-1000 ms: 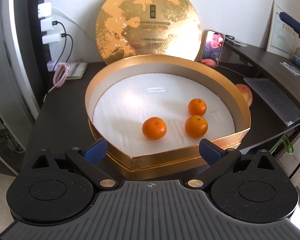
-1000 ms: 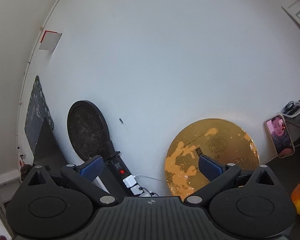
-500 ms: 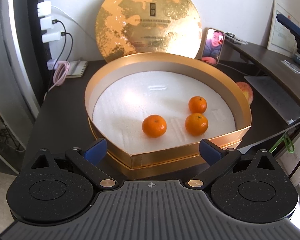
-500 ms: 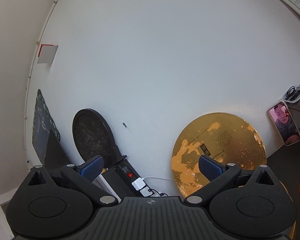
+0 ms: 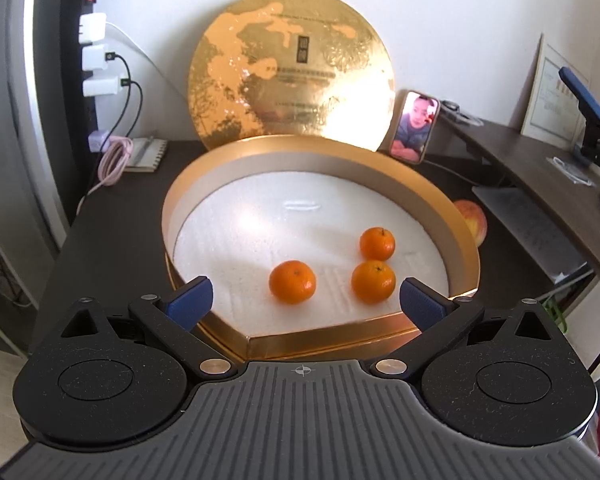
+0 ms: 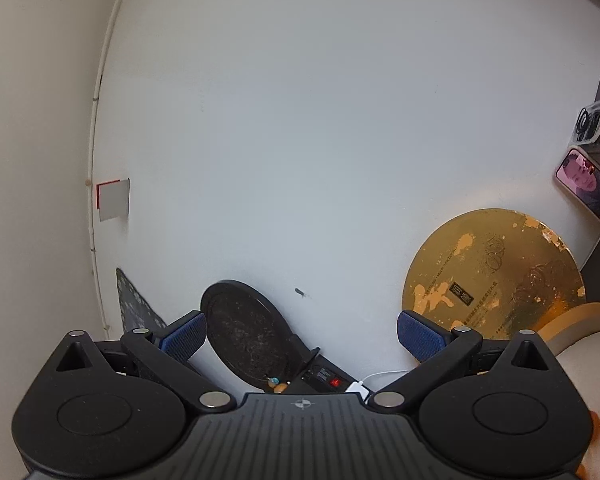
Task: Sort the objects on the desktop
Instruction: 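Raise and swing the right gripper back toward the apple, then close the right gripper around the red-yellow apple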
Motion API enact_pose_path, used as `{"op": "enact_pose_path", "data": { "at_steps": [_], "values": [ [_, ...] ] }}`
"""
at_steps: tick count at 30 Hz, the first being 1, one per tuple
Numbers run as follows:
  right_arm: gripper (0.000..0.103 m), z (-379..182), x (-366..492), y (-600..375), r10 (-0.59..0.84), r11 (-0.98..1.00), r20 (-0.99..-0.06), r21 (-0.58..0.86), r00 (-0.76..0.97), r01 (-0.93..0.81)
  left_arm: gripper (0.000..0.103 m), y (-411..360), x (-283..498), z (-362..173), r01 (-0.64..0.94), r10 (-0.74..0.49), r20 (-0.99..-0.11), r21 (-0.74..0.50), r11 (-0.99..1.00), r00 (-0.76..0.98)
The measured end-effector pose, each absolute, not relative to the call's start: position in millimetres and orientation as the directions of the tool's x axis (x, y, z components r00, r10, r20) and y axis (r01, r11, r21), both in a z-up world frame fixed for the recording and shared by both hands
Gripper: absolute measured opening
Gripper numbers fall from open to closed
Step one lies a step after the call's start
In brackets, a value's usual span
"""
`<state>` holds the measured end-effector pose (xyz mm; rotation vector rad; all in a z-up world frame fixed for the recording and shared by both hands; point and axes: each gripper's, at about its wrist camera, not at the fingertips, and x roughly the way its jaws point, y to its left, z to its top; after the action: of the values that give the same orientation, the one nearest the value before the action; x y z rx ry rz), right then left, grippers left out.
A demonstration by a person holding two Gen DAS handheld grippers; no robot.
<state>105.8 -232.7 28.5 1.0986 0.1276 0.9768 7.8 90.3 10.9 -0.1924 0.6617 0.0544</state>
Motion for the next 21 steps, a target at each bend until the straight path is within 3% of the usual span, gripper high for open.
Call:
{"op": "enact_pose_path", "data": {
  "at_steps": [6, 10, 13, 17, 21],
  "values": [
    [0.103, 27, 106, -235, 0.709, 0.147, 0.33, 0.795, 0.623, -0.588, 0.102, 81, 8, 11, -0.105, 0.021, -0.602, -0.106, 0.989, 0.798],
    [0.103, 24, 101, -242, 0.653, 0.198, 0.363, 0.765, 0.664, -0.613, 0.102, 77, 10, 11, -0.091, 0.016, -0.602, -0.095, 0.991, 0.798],
    [0.103, 29, 99, -246, 0.609, 0.453, 0.177, 0.722, 0.773, -0.522, 0.102, 76, 14, 10, -0.092, 0.022, -0.608, -0.084, 0.992, 0.794],
    [0.103, 22, 103, -244, 0.502, 0.74, -0.079, 0.555, 0.861, -0.381, 0.102, 72, 25, 7, -0.096, 0.031, -0.624, -0.071, 0.993, 0.781],
    [0.103, -2, 116, -250, 0.368, 0.854, -0.201, 0.459, 0.908, -0.245, 0.102, 64, 40, 4, -0.088, 0.039, -0.632, -0.047, 0.995, 0.774]
  ]
}}
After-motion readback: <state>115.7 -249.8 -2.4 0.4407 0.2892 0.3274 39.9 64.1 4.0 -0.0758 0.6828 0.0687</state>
